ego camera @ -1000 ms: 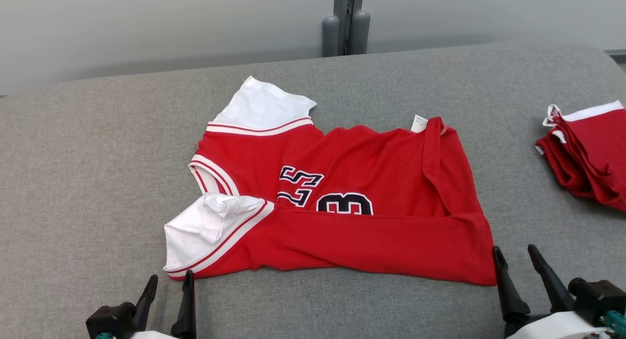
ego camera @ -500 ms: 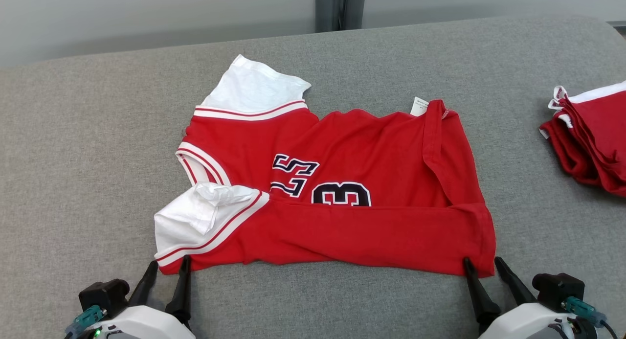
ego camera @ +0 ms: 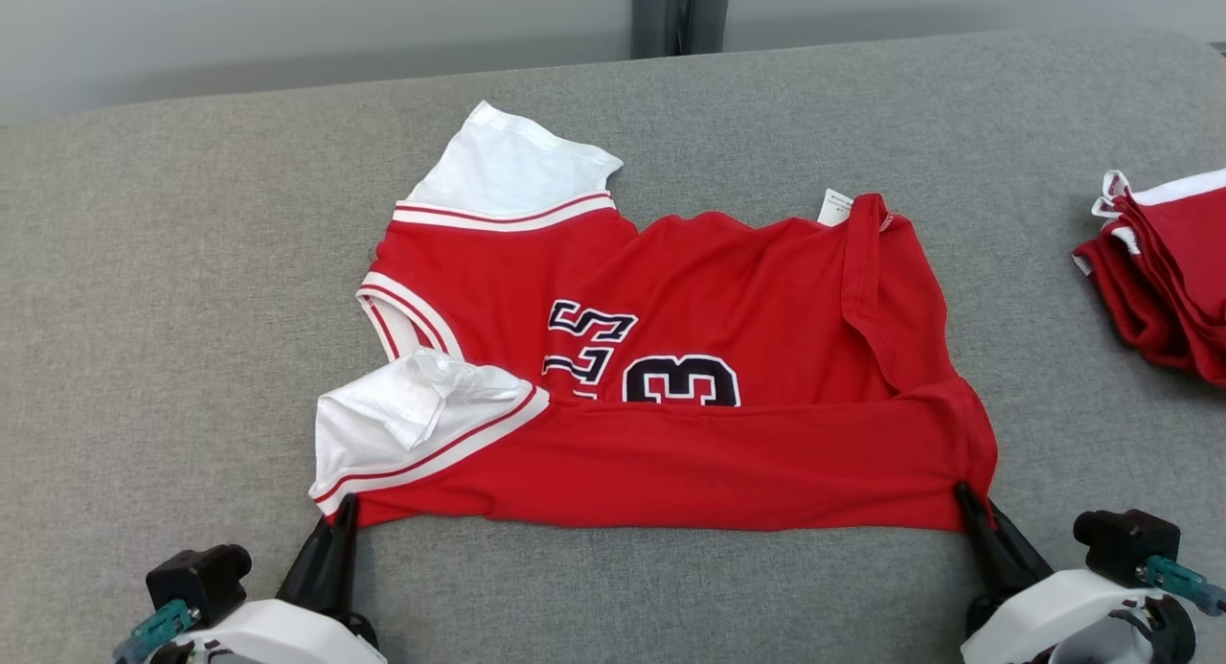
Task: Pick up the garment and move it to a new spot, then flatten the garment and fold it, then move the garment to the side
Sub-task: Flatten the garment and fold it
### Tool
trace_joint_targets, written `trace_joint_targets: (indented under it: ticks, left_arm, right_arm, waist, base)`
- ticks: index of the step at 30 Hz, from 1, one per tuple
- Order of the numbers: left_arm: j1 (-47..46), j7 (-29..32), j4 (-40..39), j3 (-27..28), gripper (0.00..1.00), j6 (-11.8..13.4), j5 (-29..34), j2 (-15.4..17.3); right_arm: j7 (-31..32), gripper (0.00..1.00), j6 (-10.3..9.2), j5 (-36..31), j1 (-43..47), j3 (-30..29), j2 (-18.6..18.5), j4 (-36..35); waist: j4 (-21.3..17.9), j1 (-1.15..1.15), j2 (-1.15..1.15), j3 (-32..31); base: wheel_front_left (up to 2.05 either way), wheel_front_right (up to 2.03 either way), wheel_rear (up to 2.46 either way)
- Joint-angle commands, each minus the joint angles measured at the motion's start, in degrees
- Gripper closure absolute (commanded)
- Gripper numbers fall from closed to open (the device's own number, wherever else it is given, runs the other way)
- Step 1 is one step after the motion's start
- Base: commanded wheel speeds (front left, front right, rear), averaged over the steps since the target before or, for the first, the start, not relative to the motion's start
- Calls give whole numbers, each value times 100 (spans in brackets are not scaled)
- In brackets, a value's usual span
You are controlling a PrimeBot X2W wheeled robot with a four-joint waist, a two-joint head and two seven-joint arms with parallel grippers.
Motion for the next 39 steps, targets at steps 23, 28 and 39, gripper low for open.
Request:
trace_joint_targets:
  ticks: [23,28,39]
  left_arm:
    - [2205,926,-2200,-188,100,932,-89,47]
    - [1992,919,-2181,-327,0,968,91,36]
    - [1030,-395,-2048,-88,0,1338,1178,314]
  right_arm:
    - [888,100,-8,-69,1531,-672,-331,-898]
    - [883,0,-8,-100,1374,-670,-338,-857]
    - [391,0,-7,-1178,1077,-1436,221,-2029]
  waist:
    - [195,0,0,-583]
    - [192,0,0,-602]
    - [23,0,0,-848]
  base:
    - [0,0,0]
    - [0,0,0]
    - [0,0,0]
